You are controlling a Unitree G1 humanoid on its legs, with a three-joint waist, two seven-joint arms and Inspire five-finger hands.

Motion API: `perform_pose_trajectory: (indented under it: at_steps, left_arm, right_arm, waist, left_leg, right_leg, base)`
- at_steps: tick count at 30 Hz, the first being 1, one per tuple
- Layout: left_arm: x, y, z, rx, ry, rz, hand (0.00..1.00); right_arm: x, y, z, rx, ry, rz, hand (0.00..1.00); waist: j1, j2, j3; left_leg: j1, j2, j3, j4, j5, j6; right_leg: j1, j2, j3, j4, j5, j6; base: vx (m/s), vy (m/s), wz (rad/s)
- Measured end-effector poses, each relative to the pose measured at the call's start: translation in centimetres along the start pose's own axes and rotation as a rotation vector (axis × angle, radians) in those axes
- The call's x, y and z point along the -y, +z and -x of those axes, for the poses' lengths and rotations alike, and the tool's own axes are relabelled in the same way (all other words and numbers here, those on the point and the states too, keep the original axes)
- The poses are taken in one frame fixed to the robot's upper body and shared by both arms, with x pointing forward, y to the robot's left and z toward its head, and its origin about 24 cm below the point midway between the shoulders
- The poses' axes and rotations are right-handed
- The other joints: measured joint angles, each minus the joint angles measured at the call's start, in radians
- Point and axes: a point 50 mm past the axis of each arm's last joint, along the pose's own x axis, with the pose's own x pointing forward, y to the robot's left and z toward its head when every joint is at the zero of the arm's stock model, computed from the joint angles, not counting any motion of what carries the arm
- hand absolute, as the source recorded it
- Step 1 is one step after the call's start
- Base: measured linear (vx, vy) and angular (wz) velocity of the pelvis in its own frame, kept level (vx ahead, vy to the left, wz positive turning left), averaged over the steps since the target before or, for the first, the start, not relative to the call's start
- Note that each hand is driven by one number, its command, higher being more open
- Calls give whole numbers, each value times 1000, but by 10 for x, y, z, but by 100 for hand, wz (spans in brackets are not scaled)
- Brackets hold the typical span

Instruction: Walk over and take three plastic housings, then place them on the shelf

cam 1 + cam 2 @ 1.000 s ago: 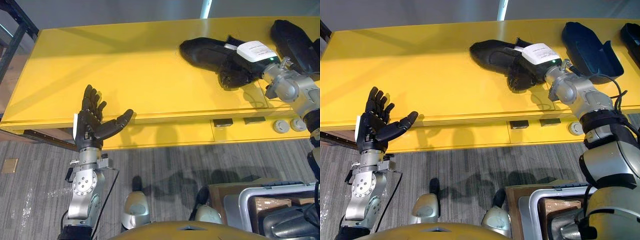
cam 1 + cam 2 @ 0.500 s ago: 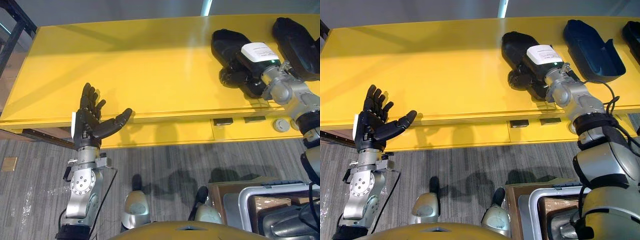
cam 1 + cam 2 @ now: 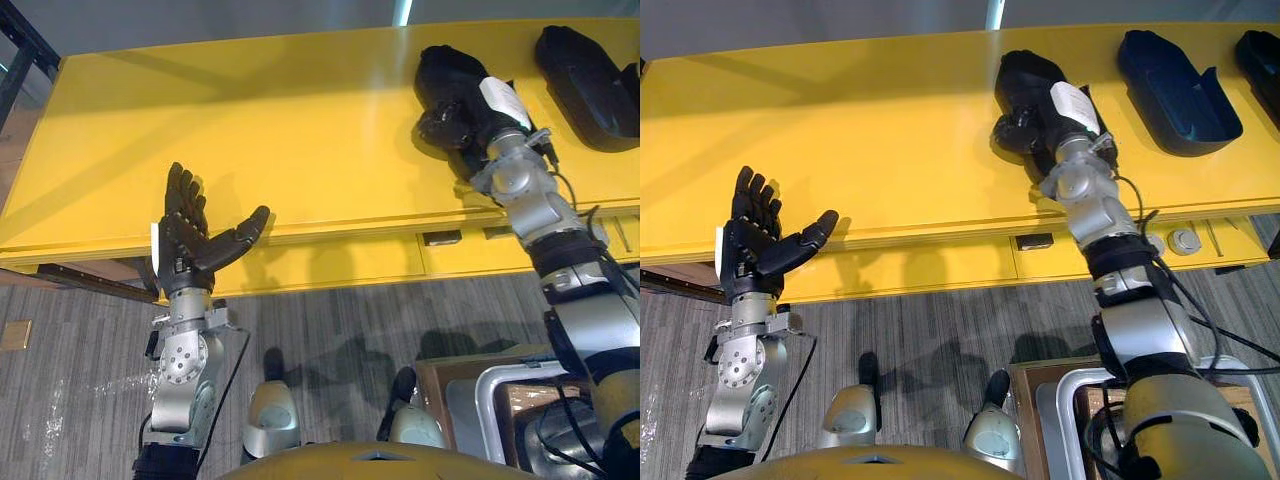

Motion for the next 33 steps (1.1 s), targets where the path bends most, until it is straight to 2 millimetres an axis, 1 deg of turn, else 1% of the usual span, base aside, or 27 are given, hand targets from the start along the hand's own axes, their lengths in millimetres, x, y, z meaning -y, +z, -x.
perform_pose_trajectory:
  at_steps: [4,8,9,13,16,17,25,29,32,33]
  left_arm:
    - [2,-1,1,-5,5,10,100]
    - [4,-2,2,-8,15,27,100]
    - [4,-2,2,-9,16,29,100]
    - [9,-3,3,-17,9,43,100]
    - [9,-4,4,-18,8,44,100]
    - [9,-4,4,-18,7,44,100]
    - [9,-4,5,-23,9,43,100]
    - [11,-5,6,-23,2,47,100]
    - [11,-4,7,-13,16,52,100]
    - [10,-4,7,-12,23,52,100]
  right_arm:
    - [8,20,-13,-1,4,-37,0]
    - [13,31,-19,4,11,-20,0]
    - [13,34,-20,-2,14,-12,0]
    - [17,34,-24,-44,1,2,0]
    - [21,36,-26,-54,-6,20,0]
    - [22,34,-27,-64,-6,21,100]
    - [24,37,-28,-41,-29,25,100]
    - [27,42,-28,-4,-74,71,100]
    - [33,59,-26,53,-112,90,100]
    - [38,67,-25,82,-133,79,100]
  waist:
    - [3,14,11]
    - [12,30,19]
    - [13,38,24]
    - [24,60,35]
    - [25,63,36]
    - [25,63,36]
    - [22,63,36]
    - [12,65,35]
    - [-2,66,34]
    - [-8,68,33]
  left_leg:
    - [0,-1,-9,4,0,0]
    - [0,-5,-14,4,1,2]
    - [0,-6,-15,3,1,3]
    - [0,-7,-21,2,3,4]
    - [-1,-8,-22,2,3,5]
    - [-2,-8,-22,1,4,5]
    - [-2,-8,-16,0,4,5]
    - [-2,-8,-11,0,6,5]
    - [0,-8,-2,-17,17,5]
    - [2,-8,1,-20,18,5]
  right_leg:
    - [9,0,-7,-1,0,0]
    - [12,-5,-12,-1,0,0]
    - [13,-6,-13,-1,0,0]
    - [17,-6,-21,0,0,0]
    - [16,-7,-22,-1,0,0]
    - [16,-7,-22,0,0,0]
    - [9,-8,-16,2,0,0]
    - [3,-8,-9,5,0,0]
    - [-10,-8,-2,7,1,2]
    - [-12,-8,1,6,2,3]
  base:
    - [-2,0,4]
    - [2,7,4]
    - [-4,8,4]
    - [-2,3,3]
    - [0,0,0]
    - [0,0,0]
    - [-1,0,-2]
    - [0,0,-3]
    - [-7,-2,-6]
    - [1,-3,-10]
